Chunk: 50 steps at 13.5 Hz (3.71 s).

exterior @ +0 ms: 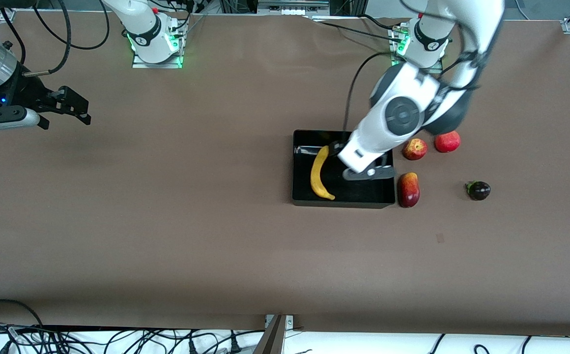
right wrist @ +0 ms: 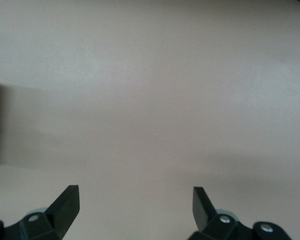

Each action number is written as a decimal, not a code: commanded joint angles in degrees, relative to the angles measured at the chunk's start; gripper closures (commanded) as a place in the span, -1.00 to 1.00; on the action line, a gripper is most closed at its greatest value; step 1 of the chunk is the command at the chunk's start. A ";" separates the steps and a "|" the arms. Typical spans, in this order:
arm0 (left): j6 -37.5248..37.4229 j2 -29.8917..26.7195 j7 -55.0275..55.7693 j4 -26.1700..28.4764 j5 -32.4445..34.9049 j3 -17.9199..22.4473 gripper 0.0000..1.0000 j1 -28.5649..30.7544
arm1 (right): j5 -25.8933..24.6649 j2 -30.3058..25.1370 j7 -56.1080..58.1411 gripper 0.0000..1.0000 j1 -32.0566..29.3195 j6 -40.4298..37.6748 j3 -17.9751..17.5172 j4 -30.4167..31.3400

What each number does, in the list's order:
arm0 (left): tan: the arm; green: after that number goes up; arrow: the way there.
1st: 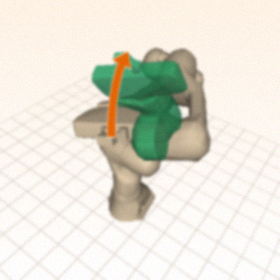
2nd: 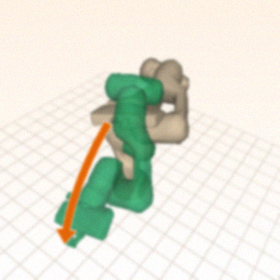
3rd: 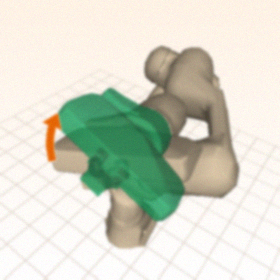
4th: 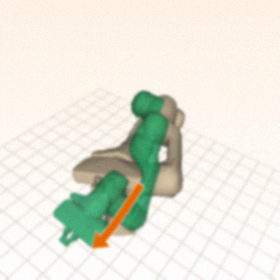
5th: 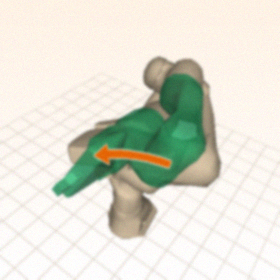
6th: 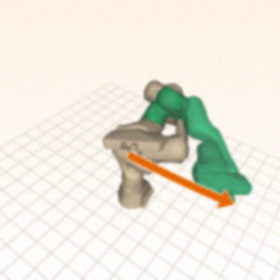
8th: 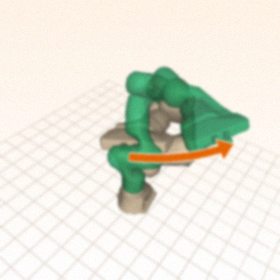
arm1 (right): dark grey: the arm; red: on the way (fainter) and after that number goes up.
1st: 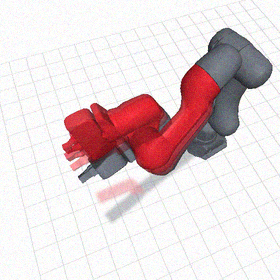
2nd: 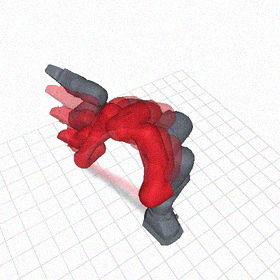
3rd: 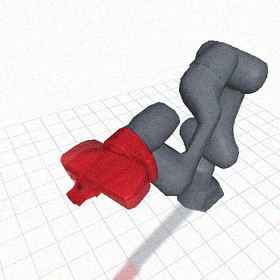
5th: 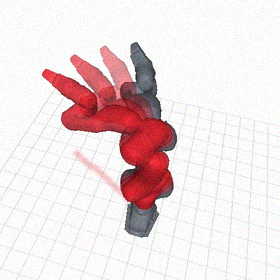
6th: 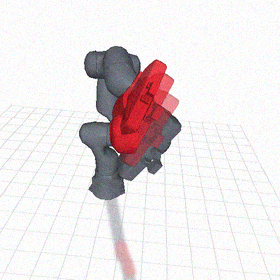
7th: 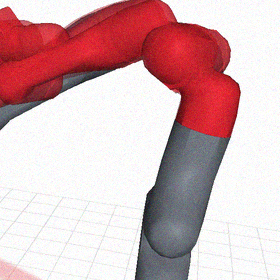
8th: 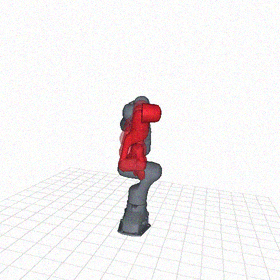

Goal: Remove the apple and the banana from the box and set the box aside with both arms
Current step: 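Reach the left gripper back into the tray and grasp the banana, then place the banana beside the mango while the right gripper reaches the tray rim, then drag the empty tray away with the right gripper while the left gripper withdraws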

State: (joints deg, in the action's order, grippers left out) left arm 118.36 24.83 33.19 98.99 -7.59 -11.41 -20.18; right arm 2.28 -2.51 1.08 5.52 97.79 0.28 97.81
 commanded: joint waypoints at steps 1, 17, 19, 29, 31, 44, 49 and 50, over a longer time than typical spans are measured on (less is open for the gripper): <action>8.25 7.75 3.28 -2.40 1.69 -0.10 -1.00 -2.93 | -0.61 0.49 0.33 -1.00 0.19 -0.32 0.07 -1.05; 15.07 8.58 3.64 5.69 6.54 -1.77 1.00 -2.33 | -0.25 5.67 1.30 -1.00 1.59 -2.33 -0.10 -0.96; 11.38 6.29 3.55 5.33 6.54 -1.86 1.00 -1.45 | -0.08 5.76 0.51 -1.00 3.78 -2.52 -0.10 -0.61; -10.51 -2.33 -23.82 0.32 6.45 4.54 1.00 8.21 | 3.35 15.94 -16.25 -1.00 18.19 7.75 -0.10 -0.17; -10.35 -2.07 -34.63 0.85 6.54 8.05 1.00 10.32 | 3.44 19.02 -23.71 -1.00 22.66 13.36 -0.10 -0.17; 21.65 3.65 -51.47 19.22 8.30 19.85 -0.65 11.21 | 2.65 36.78 -53.99 -1.00 42.72 41.42 0.07 -0.87; 15.01 -3.18 -50.42 17.82 8.21 19.85 -1.00 11.13 | 0.98 39.59 -55.92 -0.94 44.84 43.97 0.42 -0.78; 9.23 -4.69 -50.15 15.12 7.69 19.85 -1.00 10.95 | 0.45 40.03 -55.92 -0.80 45.10 44.24 0.51 -0.78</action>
State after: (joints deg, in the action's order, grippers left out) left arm 136.16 25.85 -17.29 115.93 -0.35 7.64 -8.32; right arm 4.18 36.12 -53.47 49.22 141.19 -0.27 98.04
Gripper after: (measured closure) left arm 0.137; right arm 0.026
